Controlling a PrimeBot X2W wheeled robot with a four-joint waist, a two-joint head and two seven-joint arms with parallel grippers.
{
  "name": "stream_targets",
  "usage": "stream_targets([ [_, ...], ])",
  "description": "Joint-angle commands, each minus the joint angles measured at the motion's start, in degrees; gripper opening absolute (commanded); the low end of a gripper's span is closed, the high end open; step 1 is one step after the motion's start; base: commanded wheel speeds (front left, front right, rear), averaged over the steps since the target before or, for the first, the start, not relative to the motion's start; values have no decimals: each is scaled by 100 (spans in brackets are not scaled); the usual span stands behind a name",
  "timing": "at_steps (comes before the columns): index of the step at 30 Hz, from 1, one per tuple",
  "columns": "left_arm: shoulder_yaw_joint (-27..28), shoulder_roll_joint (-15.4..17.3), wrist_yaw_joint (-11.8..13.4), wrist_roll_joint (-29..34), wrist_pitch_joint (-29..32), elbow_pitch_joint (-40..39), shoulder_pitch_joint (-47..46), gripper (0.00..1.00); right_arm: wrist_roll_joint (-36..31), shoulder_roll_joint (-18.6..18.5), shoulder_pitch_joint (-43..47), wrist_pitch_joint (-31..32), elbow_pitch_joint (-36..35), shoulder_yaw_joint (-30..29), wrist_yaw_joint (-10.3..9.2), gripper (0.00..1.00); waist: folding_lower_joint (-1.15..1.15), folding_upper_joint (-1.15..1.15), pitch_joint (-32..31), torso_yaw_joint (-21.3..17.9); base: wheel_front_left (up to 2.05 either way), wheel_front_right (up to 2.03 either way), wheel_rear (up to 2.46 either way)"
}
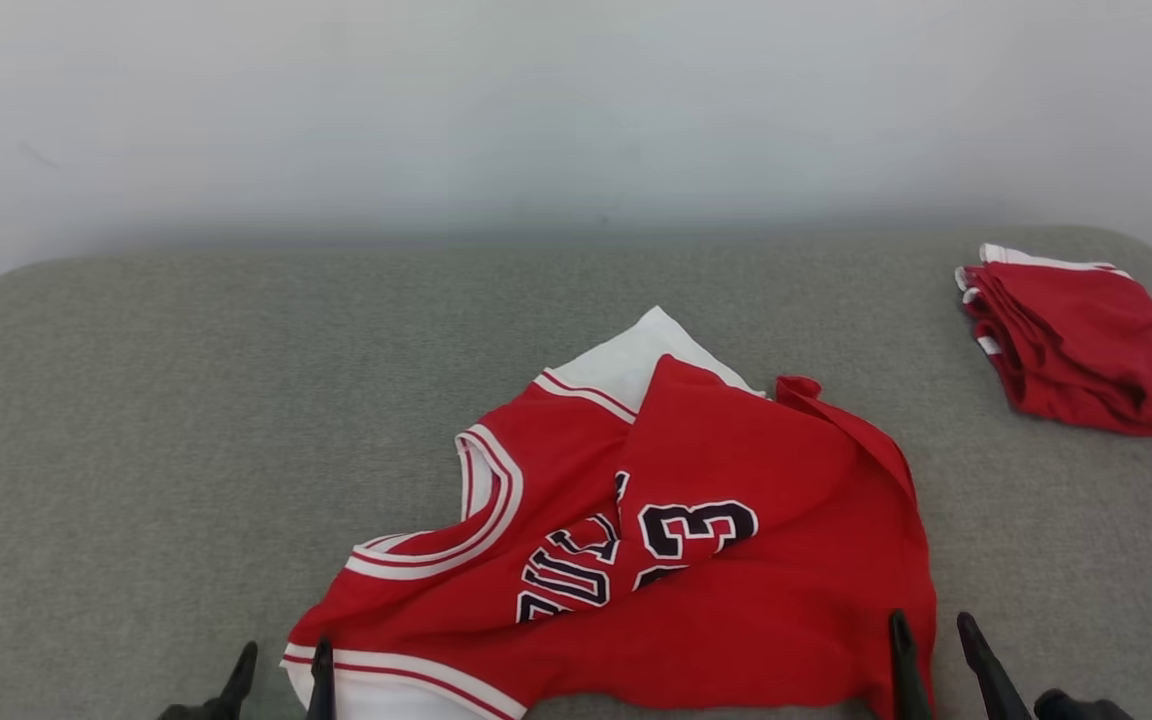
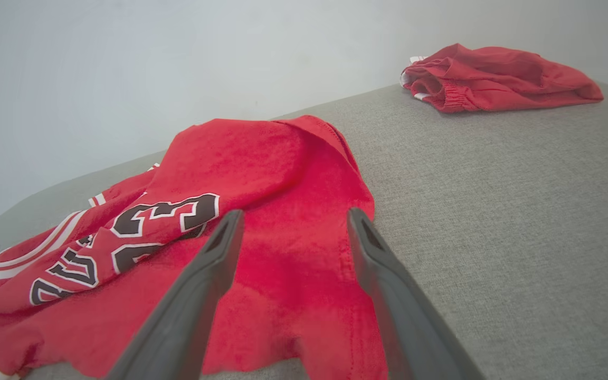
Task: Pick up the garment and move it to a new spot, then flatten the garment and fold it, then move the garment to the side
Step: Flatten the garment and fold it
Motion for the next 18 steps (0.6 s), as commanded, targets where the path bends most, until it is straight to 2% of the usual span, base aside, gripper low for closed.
stream_targets([
  [1, 22, 31, -10, 55, -5, 98, -147, 100, 25, 0, -127, -10, -23, 16, -12, 100, 0, 0, 121, -147, 0, 0, 0],
  [4, 2, 61, -41, -19, -5, 553, -314, 100, 60, 3, -179, -10, -34, 59, -12, 100, 0, 0, 180, -256, 0, 0, 0],
  [5, -53, 91, -51, -3, -7, 594, -443, 93, 78, 3, -202, -10, -48, 48, -12, 100, 0, 0, 196, -280, 0, 0, 0],
  [6, -58, 105, -55, -15, -7, 579, -563, 12, 88, 4, -230, -10, -56, 44, -12, 100, 0, 0, 217, -305, 0, 0, 0],
  [7, -111, 98, -45, -64, -6, 601, -588, 0, 90, 5, -252, -10, -62, 34, -12, 100, 0, 0, 231, -320, 0, 0, 0],
  [18, -1009, 110, -49, -158, -5, 92, -1527, 0, 80, 4, -423, -11, -157, 3, -12, 100, 0, 0, 336, -468, 0, 0, 0],
])
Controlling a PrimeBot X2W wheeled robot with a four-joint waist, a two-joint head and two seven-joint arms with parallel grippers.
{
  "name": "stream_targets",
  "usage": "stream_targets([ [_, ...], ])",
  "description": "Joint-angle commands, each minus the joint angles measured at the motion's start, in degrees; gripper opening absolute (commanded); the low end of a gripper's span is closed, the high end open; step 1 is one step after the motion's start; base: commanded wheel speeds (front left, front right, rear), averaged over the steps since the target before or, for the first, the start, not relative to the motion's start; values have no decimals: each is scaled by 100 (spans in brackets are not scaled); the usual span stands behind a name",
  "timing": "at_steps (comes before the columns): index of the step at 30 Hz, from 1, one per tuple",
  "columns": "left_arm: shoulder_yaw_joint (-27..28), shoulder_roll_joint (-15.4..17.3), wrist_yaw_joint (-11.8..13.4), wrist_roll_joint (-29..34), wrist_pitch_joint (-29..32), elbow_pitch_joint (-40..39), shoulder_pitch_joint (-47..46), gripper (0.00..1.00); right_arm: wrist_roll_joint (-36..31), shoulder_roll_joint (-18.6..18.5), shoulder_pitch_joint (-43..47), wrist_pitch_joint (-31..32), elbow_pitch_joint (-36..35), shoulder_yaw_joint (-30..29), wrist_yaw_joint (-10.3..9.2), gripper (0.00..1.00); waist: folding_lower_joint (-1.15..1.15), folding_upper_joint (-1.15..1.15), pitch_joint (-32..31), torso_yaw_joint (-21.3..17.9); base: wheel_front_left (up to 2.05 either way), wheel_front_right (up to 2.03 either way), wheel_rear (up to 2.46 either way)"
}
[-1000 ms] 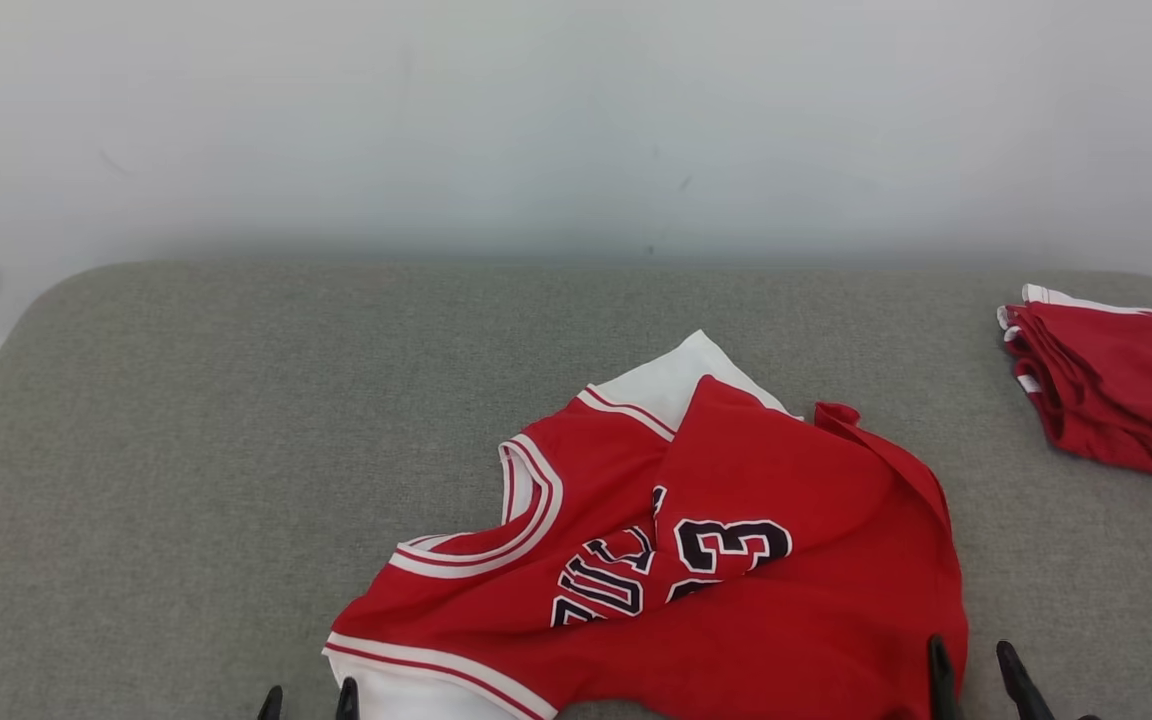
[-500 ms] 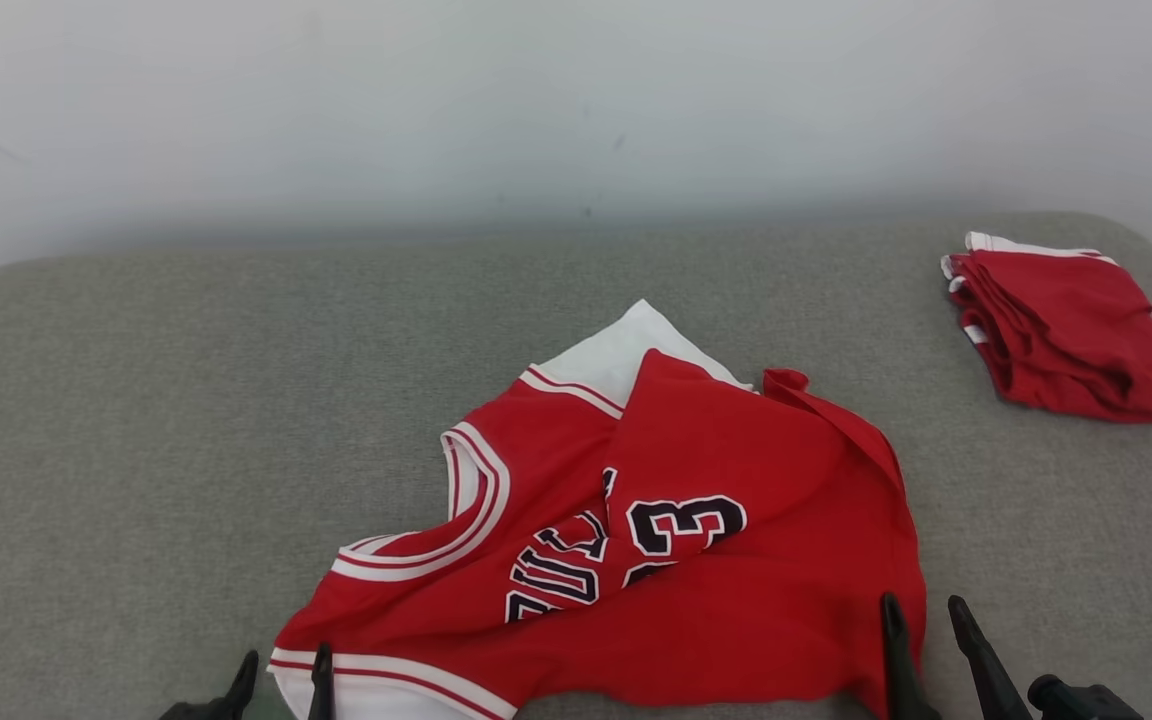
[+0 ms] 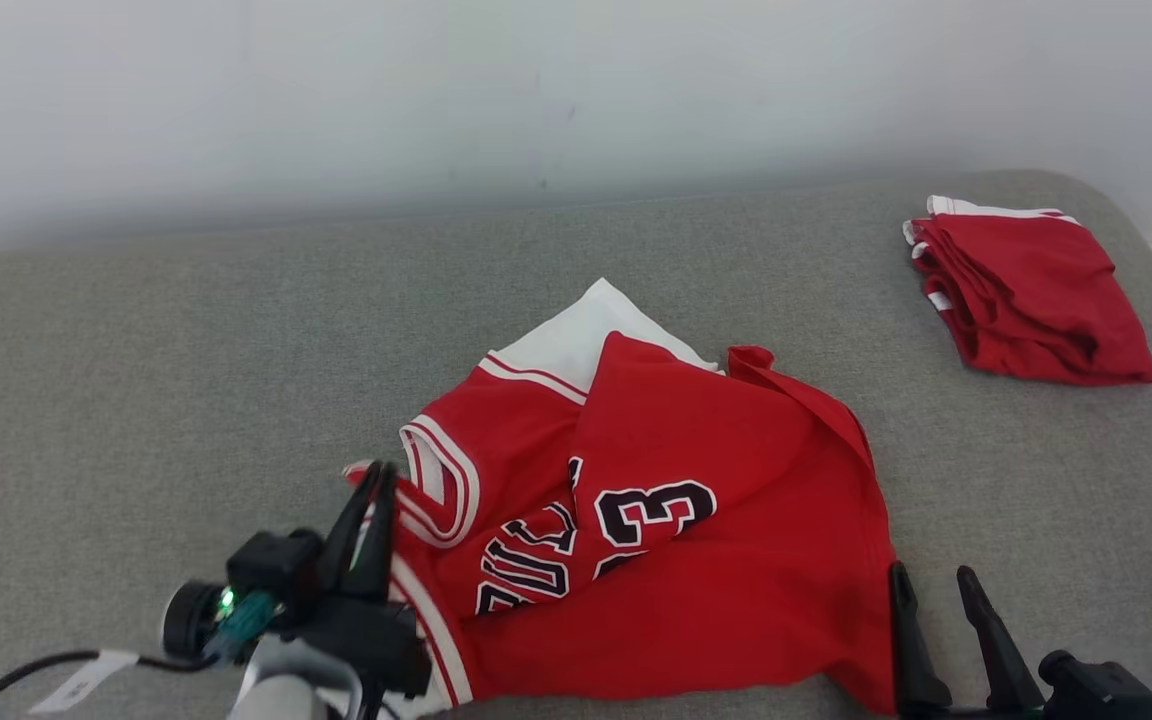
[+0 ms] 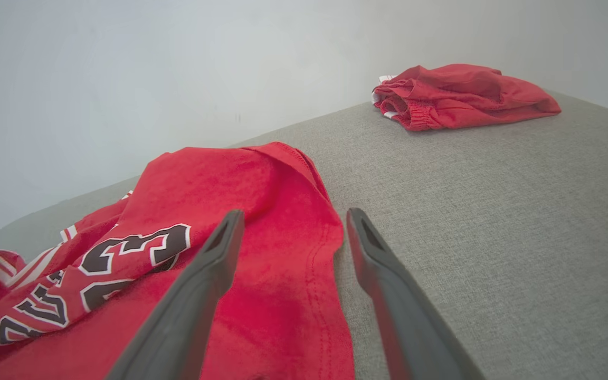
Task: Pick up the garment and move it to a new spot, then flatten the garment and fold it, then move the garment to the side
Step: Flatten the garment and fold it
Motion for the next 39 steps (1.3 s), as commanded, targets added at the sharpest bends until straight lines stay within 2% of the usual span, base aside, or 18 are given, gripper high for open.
stream_targets([
  [1, -140, 14, -6, -37, -5, -47, -165, 0, -9, 2, -104, -11, -29, 0, -12, 100, -1, 0, 16, -34, 0, 0, 0],
  [6, -724, -2, -6, -131, -5, 220, -448, 0, 7, 1, -182, -11, 19, 16, -12, 100, -1, 0, -9, -78, 0, 0, 0],
  [9, -855, 20, -5, -178, -6, 528, -528, 2, 24, 3, -209, -11, 83, 62, -12, 100, -1, 0, -52, -79, 0, 0, 0],
  [10, -848, 17, -5, -182, -5, 571, -527, 40, 29, 0, -205, -11, 93, 61, -12, 100, -1, 0, -65, -71, 0, 0, 0],
  [11, -797, 10, -5, -192, -6, 580, -502, 100, 39, -1, -189, -11, 101, 54, -12, 100, -1, 0, -86, -53, 0, 0, 0],
  [15, -616, 59, -4, -153, -5, 467, -288, 100, 68, 2, -92, -11, 91, 16, -12, 100, -1, 0, -166, 40, 0, 0, 0],
  [23, 188, 264, 0, -100, -5, -151, 551, 100, 75, 0, 78, -11, 45, -32, -12, 100, -1, 0, -295, 210, 0, 0, 0],
  [30, 793, 200, 12, -109, -5, -633, 1354, 100, -32, -1, 259, -11, -166, -217, -12, 100, -1, 0, -370, 225, 0, 0, 0],
  [34, 879, 115, 7, -93, -5, -577, 1747, 100, -133, 2, 465, -11, -108, -271, -12, 100, -1, 0, -365, 255, 0, 0, 0],
  [39, 873, 94, 2, -101, -5, -254, 1740, 100, -495, -3, 526, -11, 158, -209, -12, 100, -1, 0, -338, 235, 0, 0, 0],
])
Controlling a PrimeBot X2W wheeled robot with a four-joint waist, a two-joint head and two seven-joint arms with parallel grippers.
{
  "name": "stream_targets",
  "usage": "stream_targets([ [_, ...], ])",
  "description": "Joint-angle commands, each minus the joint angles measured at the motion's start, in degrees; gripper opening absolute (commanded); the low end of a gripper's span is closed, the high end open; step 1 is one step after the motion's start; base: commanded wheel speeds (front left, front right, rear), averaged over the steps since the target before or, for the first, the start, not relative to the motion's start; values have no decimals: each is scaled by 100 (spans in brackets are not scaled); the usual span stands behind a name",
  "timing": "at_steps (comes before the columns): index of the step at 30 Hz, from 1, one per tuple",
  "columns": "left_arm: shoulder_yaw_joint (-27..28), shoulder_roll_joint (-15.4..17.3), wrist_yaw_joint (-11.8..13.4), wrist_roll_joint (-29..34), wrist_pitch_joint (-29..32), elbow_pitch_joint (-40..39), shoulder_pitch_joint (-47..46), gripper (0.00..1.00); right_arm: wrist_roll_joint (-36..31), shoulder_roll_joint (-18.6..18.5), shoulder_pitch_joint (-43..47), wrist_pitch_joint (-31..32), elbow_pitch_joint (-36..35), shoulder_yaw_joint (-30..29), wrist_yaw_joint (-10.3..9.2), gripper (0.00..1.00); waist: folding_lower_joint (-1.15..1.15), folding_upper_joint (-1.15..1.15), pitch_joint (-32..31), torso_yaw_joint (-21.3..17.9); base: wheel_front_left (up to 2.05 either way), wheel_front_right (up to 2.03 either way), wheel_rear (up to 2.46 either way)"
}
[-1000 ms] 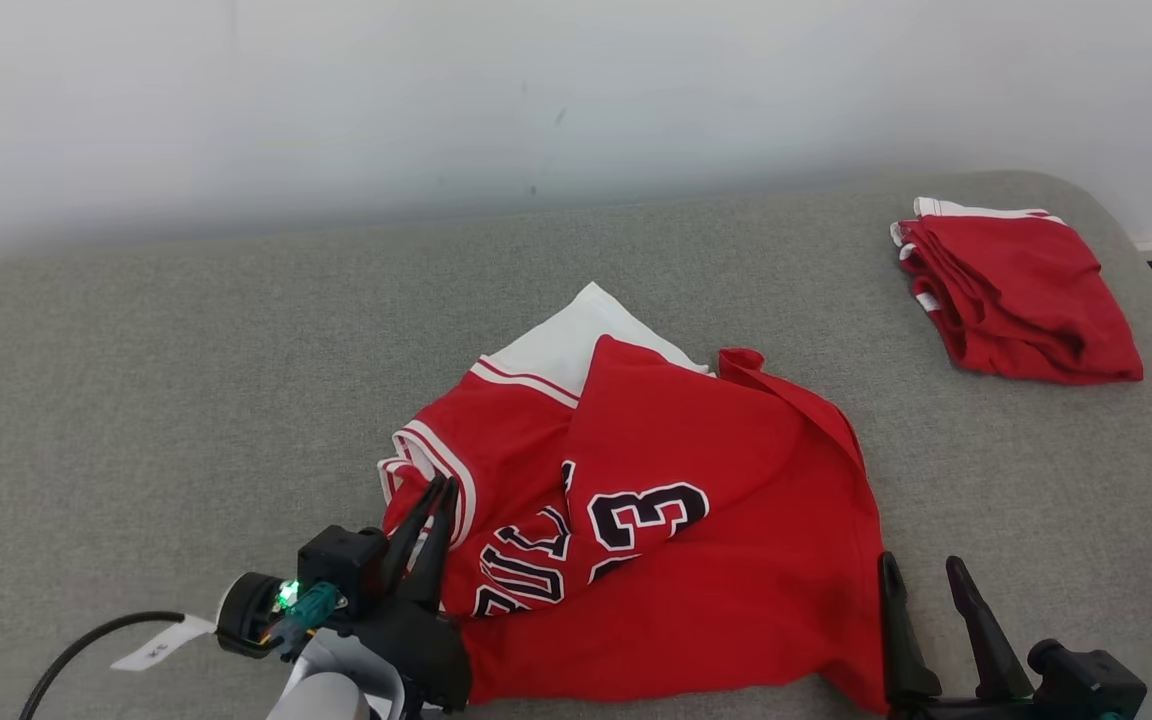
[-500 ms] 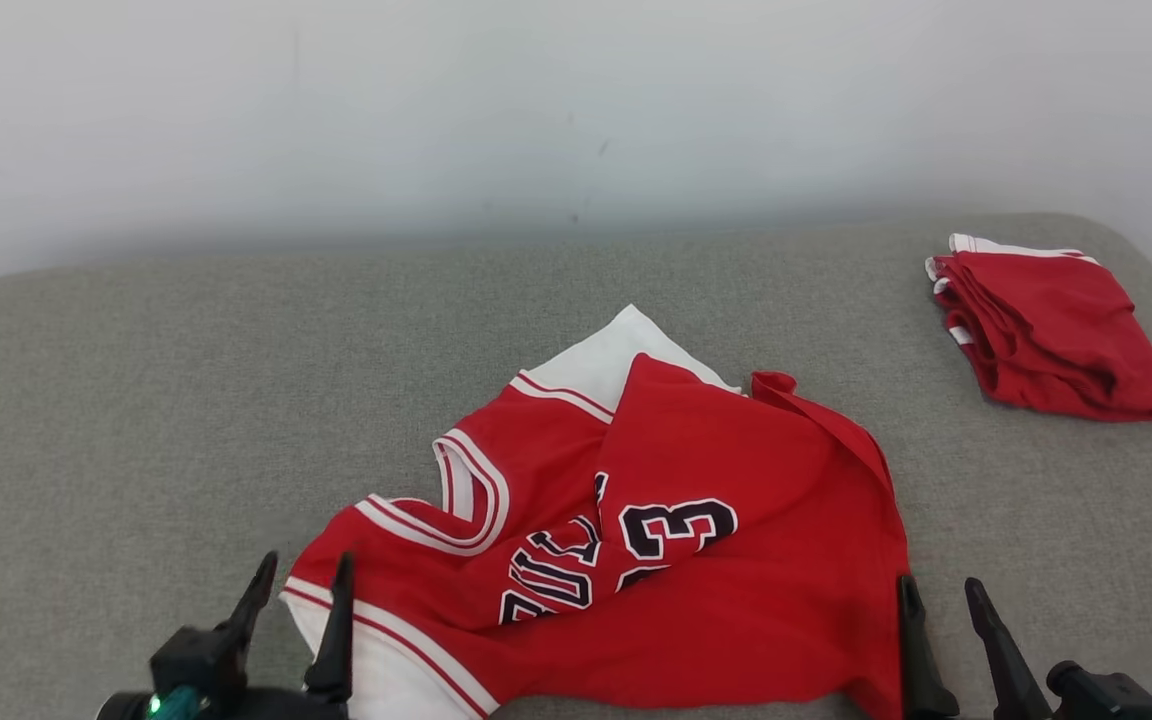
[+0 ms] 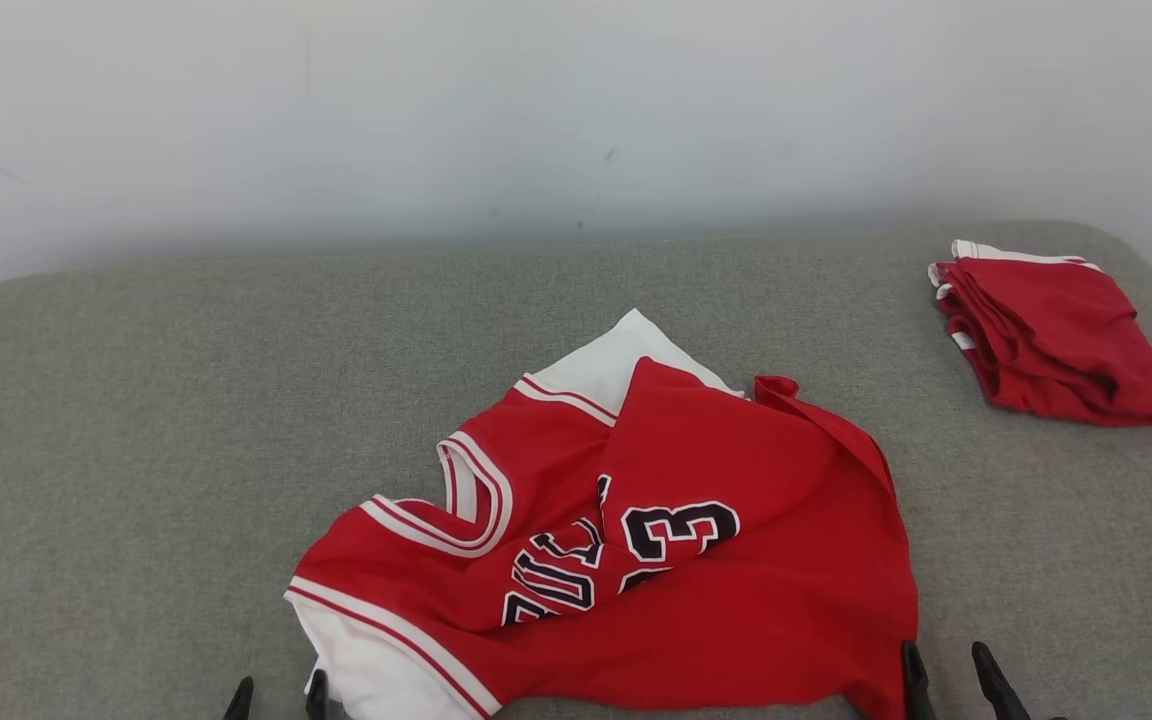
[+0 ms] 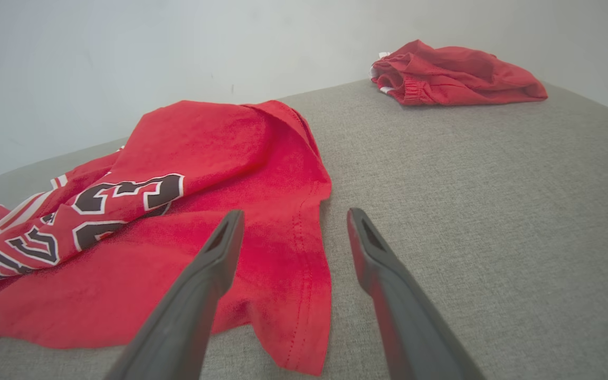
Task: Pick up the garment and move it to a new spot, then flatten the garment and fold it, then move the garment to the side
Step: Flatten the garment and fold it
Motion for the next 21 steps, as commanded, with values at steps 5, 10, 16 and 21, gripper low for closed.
stream_targets([
  [5, -152, 80, 8, -70, -6, 447, -197, 100, -251, -1, -45, -11, 265, 8, -12, 100, 0, 0, 86, -85, 0, 0, 0],
  [10, -227, 126, 7, -104, -5, 569, -310, 100, -261, -1, -103, -11, 490, 49, -12, 100, 0, 0, 152, -125, 0, 0, 0],
  [16, -498, 203, 7, -169, -5, 579, -380, 100, -121, -2, -208, -11, 832, 144, -12, 100, 0, 0, 199, -105, 0, 0, 0],
  [21, -668, 232, 7, -259, -5, 827, -430, 100, -46, -1, -293, -11, 1146, 243, -12, 100, 0, 0, 189, -88, 0, 0, 0],
])
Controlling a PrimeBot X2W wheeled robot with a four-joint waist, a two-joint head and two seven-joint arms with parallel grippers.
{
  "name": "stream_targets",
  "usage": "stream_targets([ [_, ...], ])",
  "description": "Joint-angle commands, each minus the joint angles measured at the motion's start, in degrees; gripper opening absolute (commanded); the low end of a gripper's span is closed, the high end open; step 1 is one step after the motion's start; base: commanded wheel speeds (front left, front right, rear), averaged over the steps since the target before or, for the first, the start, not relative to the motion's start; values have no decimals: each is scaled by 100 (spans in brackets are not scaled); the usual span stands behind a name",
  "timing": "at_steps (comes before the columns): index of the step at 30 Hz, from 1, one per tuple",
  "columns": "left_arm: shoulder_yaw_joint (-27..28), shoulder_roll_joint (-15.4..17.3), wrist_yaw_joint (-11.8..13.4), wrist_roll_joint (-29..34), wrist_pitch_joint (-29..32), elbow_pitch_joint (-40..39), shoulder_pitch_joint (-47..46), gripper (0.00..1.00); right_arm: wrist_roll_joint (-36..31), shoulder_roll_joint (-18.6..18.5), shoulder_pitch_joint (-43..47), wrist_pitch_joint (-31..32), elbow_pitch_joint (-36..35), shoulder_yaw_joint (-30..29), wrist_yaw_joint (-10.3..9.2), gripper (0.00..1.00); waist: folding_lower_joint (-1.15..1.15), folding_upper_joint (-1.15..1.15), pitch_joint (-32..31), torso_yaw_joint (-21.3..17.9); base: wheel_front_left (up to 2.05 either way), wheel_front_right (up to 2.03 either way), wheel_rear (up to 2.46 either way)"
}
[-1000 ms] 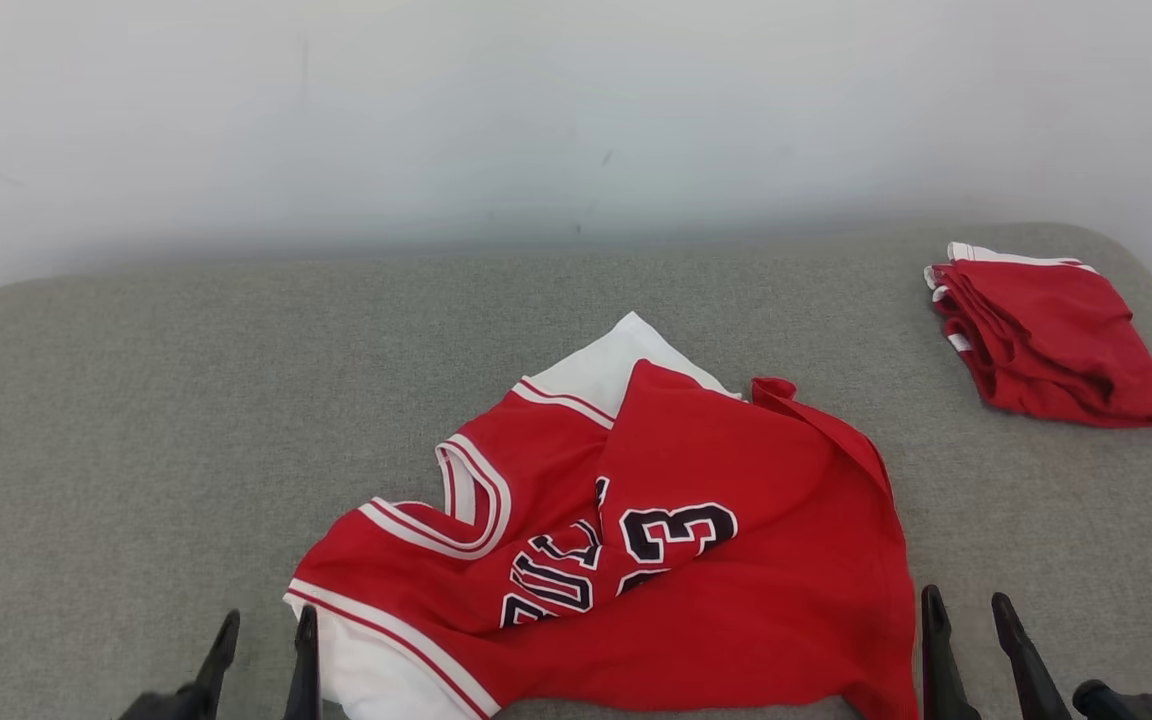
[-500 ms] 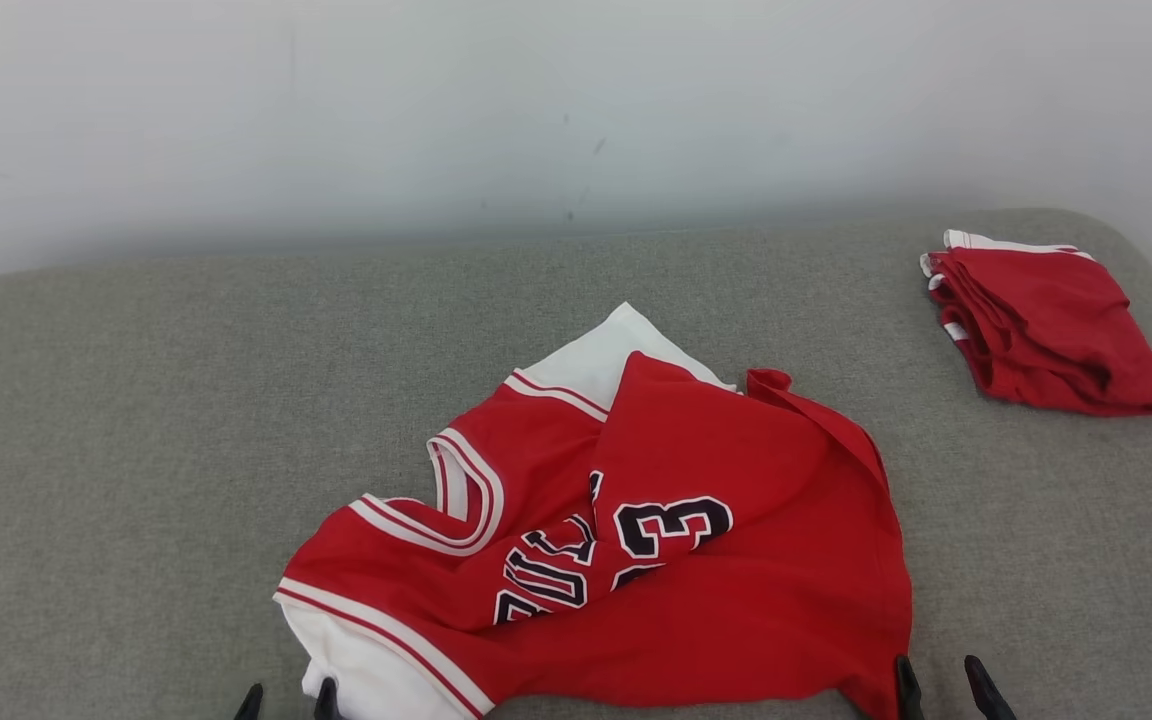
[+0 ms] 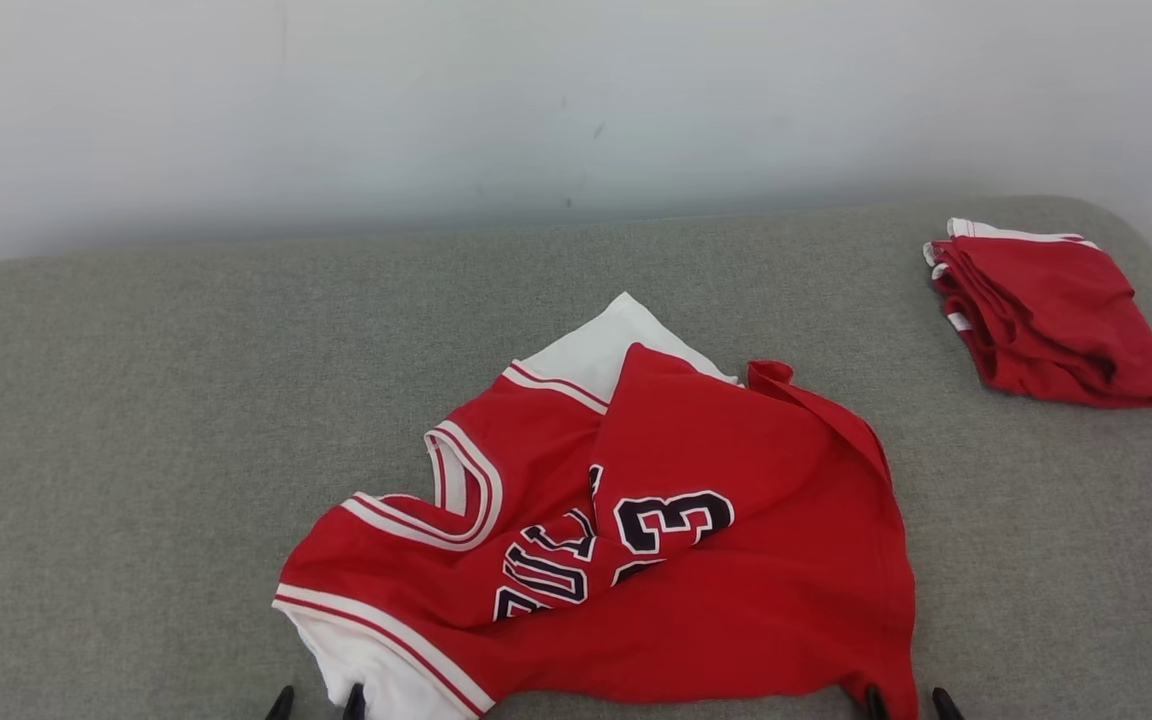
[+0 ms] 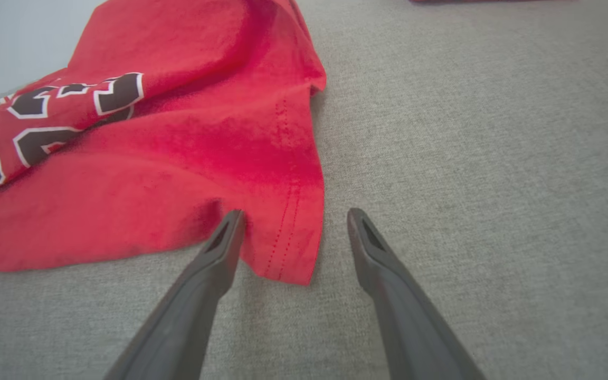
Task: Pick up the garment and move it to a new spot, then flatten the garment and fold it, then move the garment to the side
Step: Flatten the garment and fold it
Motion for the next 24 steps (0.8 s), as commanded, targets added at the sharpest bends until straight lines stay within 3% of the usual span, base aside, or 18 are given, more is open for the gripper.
stream_targets([
  [1, -40, 21, 7, -43, -5, 38, -109, 100, 34, 6, -66, -11, 60, 39, -12, 100, 0, 0, -5, 5, 0, 0, 0],
  [2, -62, 23, 7, -80, -5, 70, -168, 100, 70, 2, -115, -11, 131, 64, -12, 100, 0, 0, -6, 5, 0, 0, 0],
  [3, -108, 1, 7, -165, -5, 145, -176, 100, 105, 2, -136, -11, 237, 104, -12, 90, 0, 0, -7, 0, 0, 0, 0],
  [4, -173, -12, 7, -232, -5, 234, -188, 47, 110, 2, -173, -10, 393, 164, -12, 46, 0, 0, -10, -2, 0, 0, 0],
  [5, -210, -1, 7, -241, -5, 289, -223, 16, 136, 3, -235, -12, 495, 197, -12, 14, 0, 0, -16, -1, 0, 0, 0],
  [6, -290, 18, 7, -253, -4, 350, -259, 0, 178, 2, -293, -11, 594, 245, -12, 0, 0, 0, -27, -3, 0, 0, 0],
  [13, -474, 91, 9, -603, -4, 497, -264, 0, 332, 2, -435, -11, 658, 230, -12, 0, 0, 0, -127, 24, 0, 0, 0],
  [19, 143, 35, 10, -742, -5, -295, 339, 0, 391, -38, 2, -11, 142, 34, -12, 0, 0, 0, -233, 107, 0, 0, 0],
  [24, 196, 15, 10, -616, -5, -919, 940, 0, 536, -248, 286, -11, -141, 148, -12, 0, 0, 0, -213, 184, 0, 0, 0],
])
